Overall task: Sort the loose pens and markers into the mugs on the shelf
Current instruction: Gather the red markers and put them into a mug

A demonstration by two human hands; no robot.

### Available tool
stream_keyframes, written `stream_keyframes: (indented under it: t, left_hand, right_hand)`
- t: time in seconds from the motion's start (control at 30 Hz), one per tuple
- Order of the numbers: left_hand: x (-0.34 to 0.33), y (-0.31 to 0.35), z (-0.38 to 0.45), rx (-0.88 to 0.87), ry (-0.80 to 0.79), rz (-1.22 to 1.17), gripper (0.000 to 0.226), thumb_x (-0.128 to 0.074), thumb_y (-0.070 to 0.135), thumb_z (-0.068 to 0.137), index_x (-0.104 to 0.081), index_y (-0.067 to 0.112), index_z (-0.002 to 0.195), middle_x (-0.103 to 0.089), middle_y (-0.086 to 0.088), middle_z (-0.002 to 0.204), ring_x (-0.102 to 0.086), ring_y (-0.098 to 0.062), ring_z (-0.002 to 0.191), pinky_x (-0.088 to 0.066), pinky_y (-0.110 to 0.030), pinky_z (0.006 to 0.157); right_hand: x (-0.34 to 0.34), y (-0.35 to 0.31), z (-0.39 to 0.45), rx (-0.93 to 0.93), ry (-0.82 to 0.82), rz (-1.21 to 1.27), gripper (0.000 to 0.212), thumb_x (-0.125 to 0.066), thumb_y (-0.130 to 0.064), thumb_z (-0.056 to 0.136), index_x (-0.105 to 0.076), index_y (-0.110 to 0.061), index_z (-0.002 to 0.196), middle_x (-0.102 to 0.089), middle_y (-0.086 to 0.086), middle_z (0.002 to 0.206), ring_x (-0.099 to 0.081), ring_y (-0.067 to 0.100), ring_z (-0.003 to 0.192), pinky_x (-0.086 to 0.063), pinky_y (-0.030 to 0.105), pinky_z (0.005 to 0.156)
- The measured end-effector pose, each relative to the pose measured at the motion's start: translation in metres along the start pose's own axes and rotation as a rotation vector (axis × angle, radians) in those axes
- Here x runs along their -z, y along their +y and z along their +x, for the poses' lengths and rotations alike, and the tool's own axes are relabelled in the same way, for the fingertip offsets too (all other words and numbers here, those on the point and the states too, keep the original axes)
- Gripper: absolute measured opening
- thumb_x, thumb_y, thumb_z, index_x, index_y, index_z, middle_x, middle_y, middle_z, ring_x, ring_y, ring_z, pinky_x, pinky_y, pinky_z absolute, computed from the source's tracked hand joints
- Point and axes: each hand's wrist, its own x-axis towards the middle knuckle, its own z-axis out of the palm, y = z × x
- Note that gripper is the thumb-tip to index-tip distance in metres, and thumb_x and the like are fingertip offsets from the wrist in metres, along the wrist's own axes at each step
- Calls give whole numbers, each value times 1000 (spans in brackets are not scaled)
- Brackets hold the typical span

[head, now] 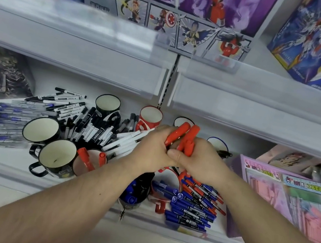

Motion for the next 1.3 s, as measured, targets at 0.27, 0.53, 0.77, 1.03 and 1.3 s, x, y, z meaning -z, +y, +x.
stream_keyframes:
  t: [0.27,0.53,0.77,1.03,1.3]
  left_hand:
    - [-6,3,-10,23,36,2,12,-71,23,73,-64,20,82,-57,10,78,-56,-3,74,-46,-22,69]
    - [7,0,-13,278,123,-150,18,-57,12,95,-57,29,101,-56,5,78,-54,1,69,-43,-11,67]
    - [3,-7,-16,130,48,23,61,-93,24,56,-65,24,109,-57,18,90,-54,6,85,-44,-20,77]
    - [-3,-4,-25,224,-7,-230,36,-77,33,79,-65,35,112,-72,15,99,-66,3,93,-49,-13,80]
    - [-3,-3,-27,501,-76,-496,7,-56,25,97,-57,27,90,-62,5,73,-61,-3,63,-47,-19,58]
  right_hand:
    - [8,-5,-14,125,-59,-242,17,-66,-41,90,-67,-25,96,-62,-13,73,-60,6,73,-53,35,76]
    - [10,4,-29,59,110,170,47,-56,12,88,-56,-21,121,-72,-5,102,-70,1,84,-55,18,77]
    - [15,-8,-30,71,152,353,64,-63,5,89,-40,-29,137,-75,-10,98,-71,8,68,-59,26,74]
    - [15,-11,-30,12,74,401,74,-60,-4,95,-19,-21,154,-76,2,92,-68,26,62,-54,32,56]
    - [9,-2,-23,-193,-5,507,43,-55,-21,98,-48,-16,140,-63,9,121,-71,22,81,-57,33,54]
